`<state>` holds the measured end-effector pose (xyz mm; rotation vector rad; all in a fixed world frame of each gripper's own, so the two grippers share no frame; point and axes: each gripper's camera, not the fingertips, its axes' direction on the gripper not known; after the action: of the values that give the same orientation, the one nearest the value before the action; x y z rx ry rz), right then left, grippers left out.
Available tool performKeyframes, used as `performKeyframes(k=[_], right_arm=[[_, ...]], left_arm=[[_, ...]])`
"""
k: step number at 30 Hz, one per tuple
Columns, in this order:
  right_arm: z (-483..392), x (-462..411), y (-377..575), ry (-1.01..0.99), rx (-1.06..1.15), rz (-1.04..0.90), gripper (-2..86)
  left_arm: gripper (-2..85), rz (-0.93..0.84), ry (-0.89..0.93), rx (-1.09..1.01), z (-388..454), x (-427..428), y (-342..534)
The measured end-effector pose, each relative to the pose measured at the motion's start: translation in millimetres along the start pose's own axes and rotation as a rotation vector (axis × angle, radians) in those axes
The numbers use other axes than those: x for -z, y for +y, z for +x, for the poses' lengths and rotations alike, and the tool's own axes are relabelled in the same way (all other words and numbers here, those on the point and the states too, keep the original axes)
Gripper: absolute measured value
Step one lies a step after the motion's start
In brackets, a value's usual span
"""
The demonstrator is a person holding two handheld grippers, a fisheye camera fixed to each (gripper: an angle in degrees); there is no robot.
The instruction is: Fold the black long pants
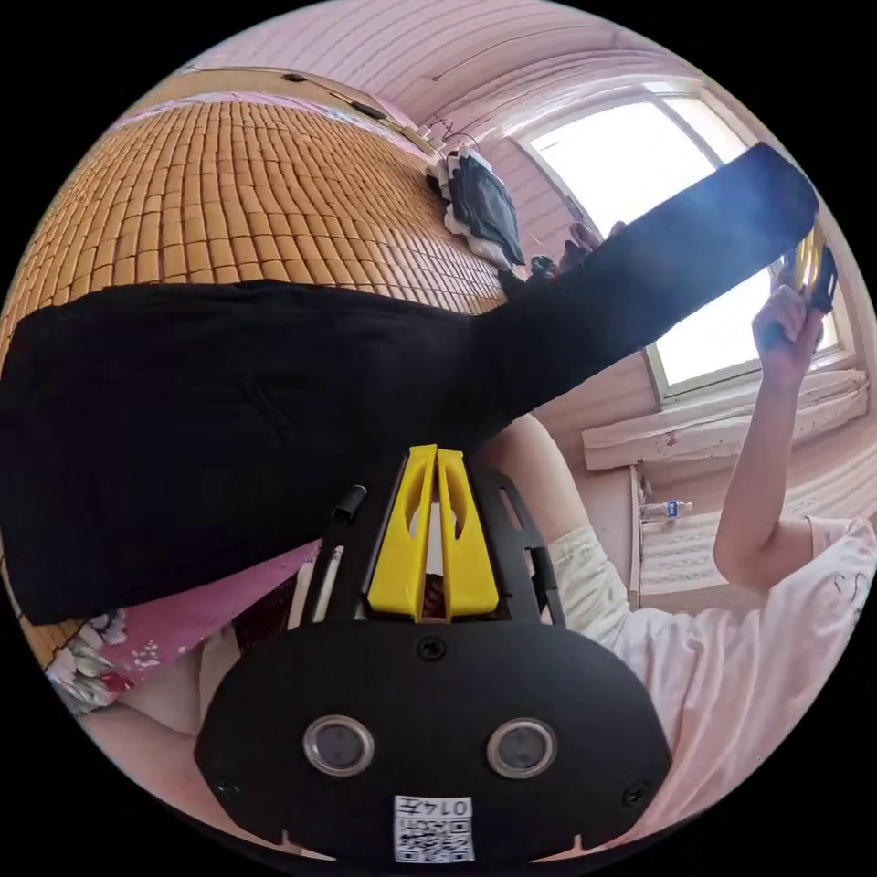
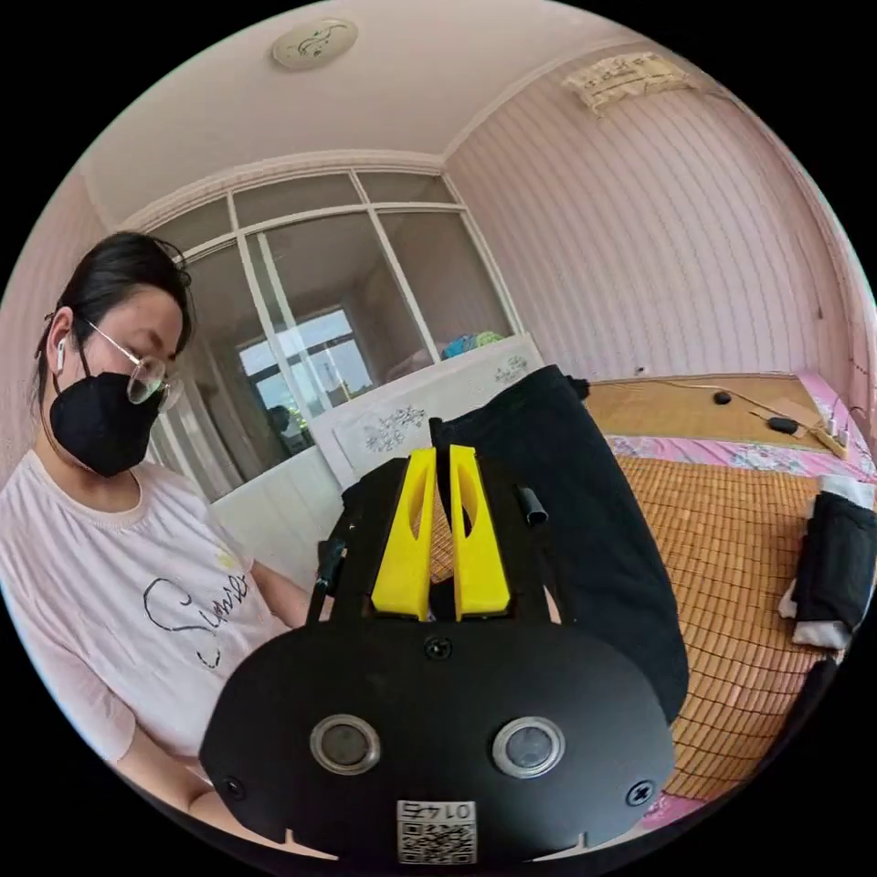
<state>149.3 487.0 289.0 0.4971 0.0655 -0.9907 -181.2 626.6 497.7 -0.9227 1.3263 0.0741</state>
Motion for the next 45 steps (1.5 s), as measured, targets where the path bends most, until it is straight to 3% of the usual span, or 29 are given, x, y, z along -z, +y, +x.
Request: performKeyframes(k=[1, 3, 6, 7, 11, 19, 23, 26, 29, 31, 34, 38, 45], right_arm=[[1.8, -32.5, 3.0, -0.047, -0.019, -0.05, 3.8], [16.8, -155.8, 31.9, -0.11, -0.105, -0.353, 4.0], [38.9, -248.5, 85.8, 0.037, -0.255, -0.665, 1.1], [40.5, -256.6, 93.1, 0.039, -0.269, -0.69, 0.8], [42.4, -274.5, 108.4, 0.163, -0.284, -0.731, 0.3], [57.8, -313.2, 100.8, 0.467, -0.284, -0.851, 0.8], [70.3, -355.5, 97.3, 0.539, -0.298, -0.913, 0.8], [75.4, -384.0, 87.6, 0.583, -0.288, -0.935, 0.3], [79.0, -410.4, 75.7, 0.631, -0.257, -0.94, -0.5], [87.4, -430.3, 75.3, 0.631, -0.268, -0.981, -0.7], [100.4, -455.1, 70.1, 0.609, -0.296, -0.968, -0.6], [117.1, -478.6, 50.4, 0.524, -0.331, -0.988, -0.4], [140.4, -533.7, -10.3, 0.549, -0.178, -1.026, -0.4]], left_arm=[[-1.0, 0.02, -0.028, 0.008, -2.4, 9.7, 5.5], [-1.0, 0.096, -0.174, 0.078, -16.9, 49.2, 36.4], [-0.9, 0.133, -0.276, 0.251, -43.6, 87.2, 79.0], [-0.8, 0.141, -0.281, 0.288, -48.6, 93.1, 86.2], [0.5, 0.264, -0.262, 0.418, -67.5, 116.4, 115.3], [7.3, 0.302, -0.342, 0.408, -74.8, 95.5, 74.9], [5.1, 0.173, -0.464, 0.421, -85.7, 65.6, 55.7], [1.2, 0.203, -0.416, 0.405, -84.5, 62.8, 58.7], [0.2, 0.233, -0.493, 0.299, -59.9, 65.3, 58.7], [0.4, 0.247, -0.566, 0.251, -49.5, 60.6, 59.1], [2.7, 0.111, -0.602, 0.285, -67.4, 27.8, 57.0], [3.7, 0.202, -0.496, 0.368, -71.5, 27.9, 62.8], [-0.6, 0.291, -0.591, 0.131, -1.1, 13.2, 84.6]])
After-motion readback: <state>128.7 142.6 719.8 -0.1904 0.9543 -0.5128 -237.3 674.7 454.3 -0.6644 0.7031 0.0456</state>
